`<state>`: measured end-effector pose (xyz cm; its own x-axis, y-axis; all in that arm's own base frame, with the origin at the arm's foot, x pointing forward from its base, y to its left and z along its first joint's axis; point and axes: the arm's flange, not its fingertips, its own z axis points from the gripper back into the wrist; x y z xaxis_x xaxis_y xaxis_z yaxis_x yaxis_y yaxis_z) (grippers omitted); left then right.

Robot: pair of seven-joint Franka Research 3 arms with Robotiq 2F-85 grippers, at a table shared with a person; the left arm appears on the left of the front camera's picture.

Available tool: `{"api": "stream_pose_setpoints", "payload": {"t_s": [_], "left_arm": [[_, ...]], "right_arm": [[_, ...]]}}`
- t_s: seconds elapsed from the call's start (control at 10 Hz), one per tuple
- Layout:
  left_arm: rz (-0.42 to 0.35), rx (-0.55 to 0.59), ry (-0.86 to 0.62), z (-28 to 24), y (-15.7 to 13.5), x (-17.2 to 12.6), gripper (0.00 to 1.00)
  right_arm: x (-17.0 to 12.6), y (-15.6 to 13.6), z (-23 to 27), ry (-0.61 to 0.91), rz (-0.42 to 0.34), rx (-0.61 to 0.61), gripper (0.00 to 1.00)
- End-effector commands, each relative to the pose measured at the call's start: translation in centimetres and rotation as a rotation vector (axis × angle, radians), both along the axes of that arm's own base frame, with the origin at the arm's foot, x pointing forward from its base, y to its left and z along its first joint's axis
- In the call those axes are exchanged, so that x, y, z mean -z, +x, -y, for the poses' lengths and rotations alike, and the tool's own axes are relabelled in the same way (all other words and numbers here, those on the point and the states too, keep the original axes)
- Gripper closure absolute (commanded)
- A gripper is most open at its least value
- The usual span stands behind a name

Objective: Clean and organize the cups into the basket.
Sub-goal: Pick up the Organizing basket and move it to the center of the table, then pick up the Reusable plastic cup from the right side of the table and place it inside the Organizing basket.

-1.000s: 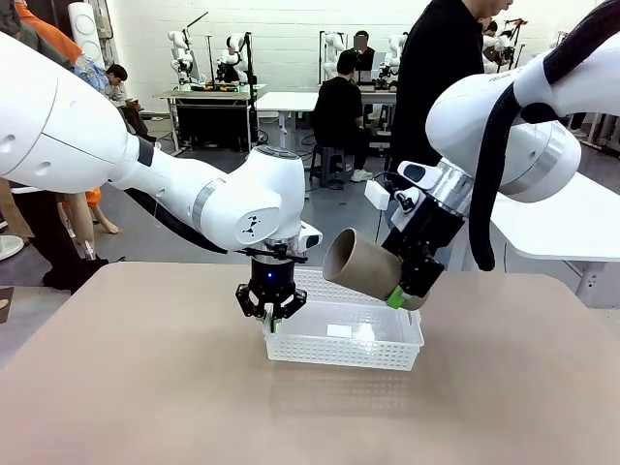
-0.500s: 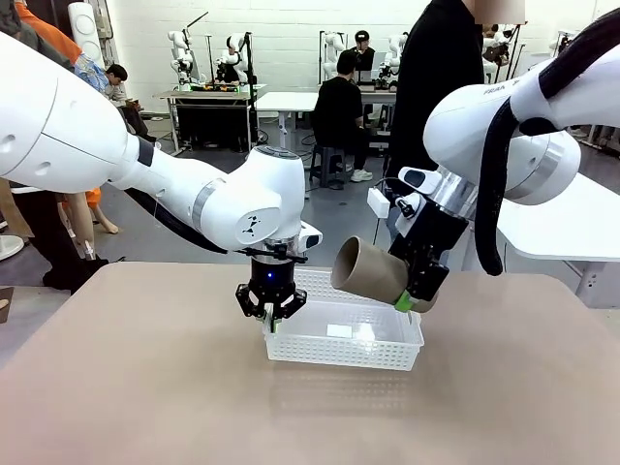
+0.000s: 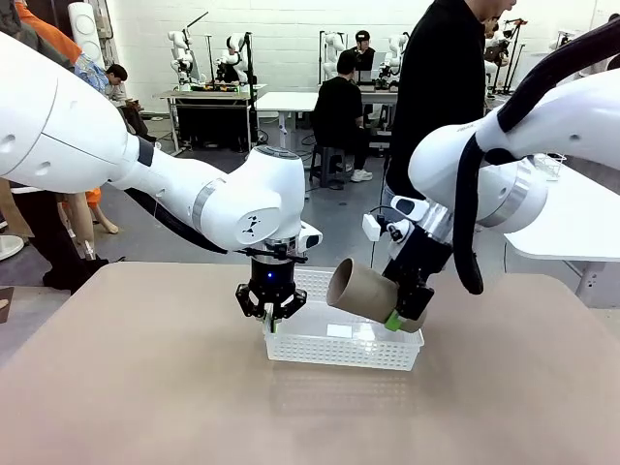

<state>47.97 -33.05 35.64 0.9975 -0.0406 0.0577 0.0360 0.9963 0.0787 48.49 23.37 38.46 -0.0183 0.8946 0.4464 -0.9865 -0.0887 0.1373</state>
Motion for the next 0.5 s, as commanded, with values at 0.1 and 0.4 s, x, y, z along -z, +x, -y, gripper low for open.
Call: {"api": "stream_pose_setpoints", "payload": {"t_s": [0.1, 0.4], "left_arm": [[-0.001, 0.001, 0.002, 0.0, 0.0, 0.1, 1.0], [-0.001, 0.001, 0.002, 0.0, 0.0, 0.1, 1.0]], "right_arm": [[-0.3, 1.2, 0.2, 0.087, 0.009, 0.046, 0.21], [2.0, 2.3, 0.4, 0.068, 0.0, 0.087, 0.21]]}}
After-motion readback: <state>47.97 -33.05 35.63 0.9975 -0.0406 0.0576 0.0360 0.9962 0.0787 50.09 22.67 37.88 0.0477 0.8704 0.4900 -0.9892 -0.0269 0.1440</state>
